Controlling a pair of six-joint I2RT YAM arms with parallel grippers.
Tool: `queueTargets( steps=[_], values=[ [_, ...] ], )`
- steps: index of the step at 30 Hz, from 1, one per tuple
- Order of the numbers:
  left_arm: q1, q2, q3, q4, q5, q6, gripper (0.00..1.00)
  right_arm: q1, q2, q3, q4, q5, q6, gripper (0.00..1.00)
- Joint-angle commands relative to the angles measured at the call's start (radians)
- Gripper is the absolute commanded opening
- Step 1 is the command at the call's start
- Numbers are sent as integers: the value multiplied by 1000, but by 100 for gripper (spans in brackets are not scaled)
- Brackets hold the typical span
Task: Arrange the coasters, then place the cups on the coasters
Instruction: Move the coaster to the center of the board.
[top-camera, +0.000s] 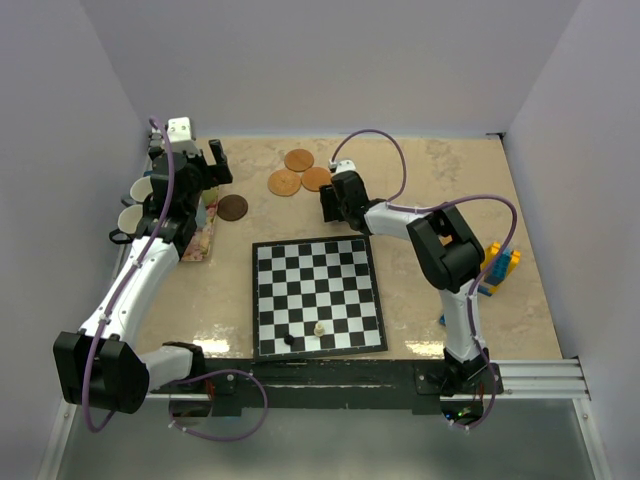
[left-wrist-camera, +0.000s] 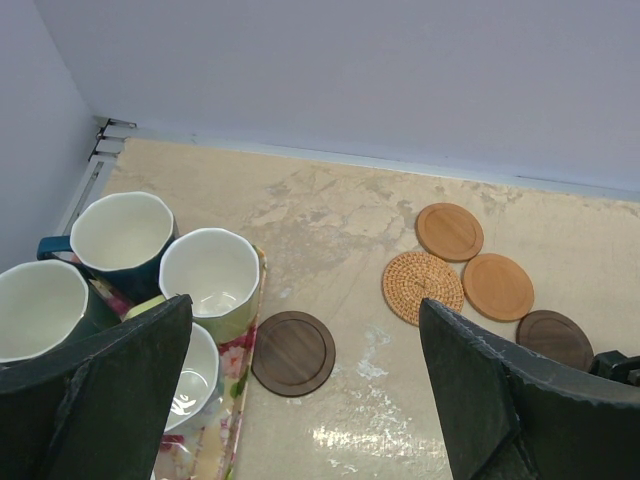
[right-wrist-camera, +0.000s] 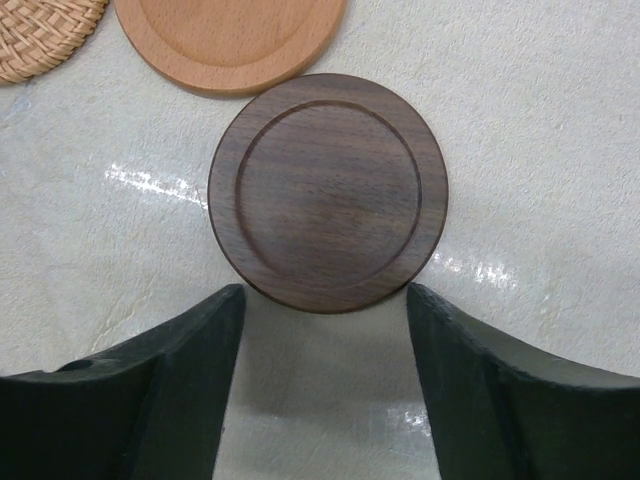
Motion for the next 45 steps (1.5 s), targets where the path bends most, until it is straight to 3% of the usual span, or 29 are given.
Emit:
queueTargets(
  steps=[1,4,10,18,22,28,34,45],
  values=[
    [6,3,-6,49,12,-19,100,-8,-2,-20,-54,-19,6,76],
    [6,5,-7,50,6,-12,100,-8,-41,-35,-49,-35,2,88],
    [-10,61,6,41,65,1,100,-8,-157,-66,-51,-55,-10,96],
    [-90,253,88,-70,108,52,95,-8,-343,-138,-40,-59,-7,97],
    [-93,339,114,-74,119,54,80,-8,-442,-175,-34,-55,-12,97],
    [-98,529,238,-172,93,67,65,-8,-602,-241,-12,-46,-18,97],
    [-96,590,223,-158,1,96,64,-8,-676,-279,-14,-87,-27,96],
    [-50,718,244,-142,75,86,59,-8,-696,-312,-8,-124,-18,96]
  ],
)
